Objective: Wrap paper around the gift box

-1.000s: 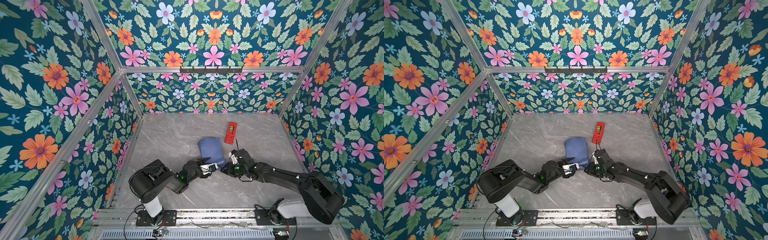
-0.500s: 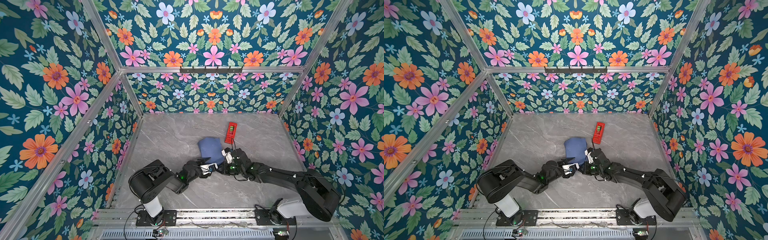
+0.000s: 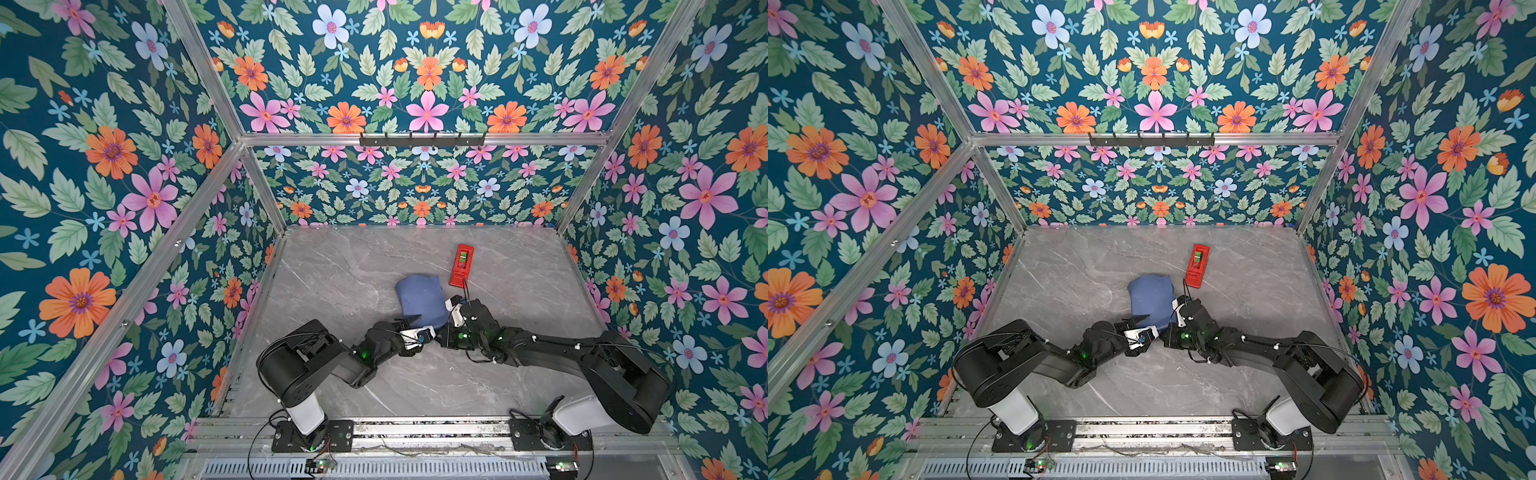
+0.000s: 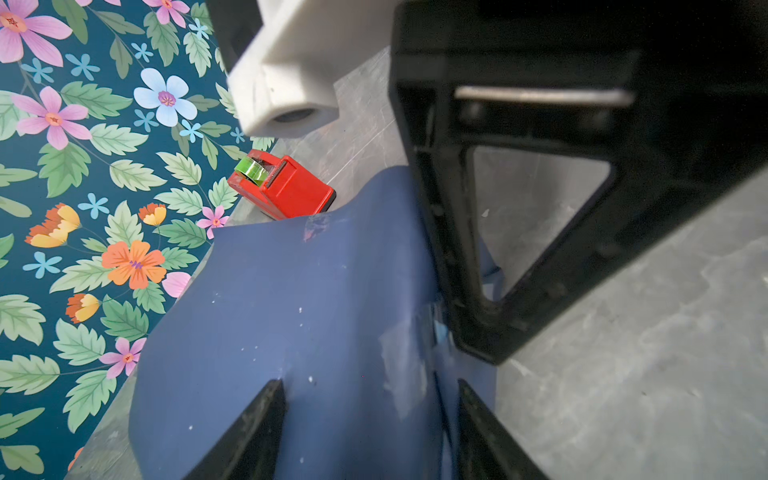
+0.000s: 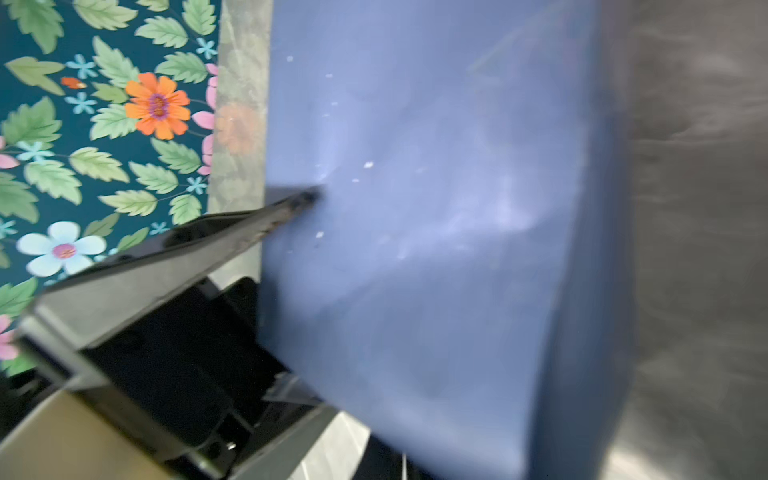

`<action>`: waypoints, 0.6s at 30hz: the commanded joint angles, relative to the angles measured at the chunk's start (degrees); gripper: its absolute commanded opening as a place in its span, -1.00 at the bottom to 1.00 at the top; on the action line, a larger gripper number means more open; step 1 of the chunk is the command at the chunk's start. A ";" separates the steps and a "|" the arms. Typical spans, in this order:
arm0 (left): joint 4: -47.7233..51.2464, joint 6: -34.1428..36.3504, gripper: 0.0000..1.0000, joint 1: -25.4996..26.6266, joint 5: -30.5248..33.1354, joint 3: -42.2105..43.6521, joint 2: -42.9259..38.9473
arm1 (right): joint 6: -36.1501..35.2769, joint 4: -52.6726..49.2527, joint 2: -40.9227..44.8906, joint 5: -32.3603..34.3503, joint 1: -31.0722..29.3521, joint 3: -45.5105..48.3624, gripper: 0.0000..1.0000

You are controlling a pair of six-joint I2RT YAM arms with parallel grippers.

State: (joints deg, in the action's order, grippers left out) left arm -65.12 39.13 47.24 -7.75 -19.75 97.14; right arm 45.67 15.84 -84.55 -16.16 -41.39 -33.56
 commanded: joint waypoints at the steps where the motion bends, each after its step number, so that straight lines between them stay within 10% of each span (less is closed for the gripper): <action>1: 3.69 -0.72 0.28 -0.12 0.45 0.07 -0.02 | -1.80 0.71 0.09 2.83 0.07 0.32 -0.86; 18: 3.69 -0.73 0.28 -0.10 0.53 -0.02 -0.11 | -7.82 6.93 0.70 -4.61 1.35 4.57 -0.84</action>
State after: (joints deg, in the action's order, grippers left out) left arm -65.12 39.13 47.24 -7.77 -19.75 97.14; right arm 39.77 18.17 -84.79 -15.70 -39.97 -29.61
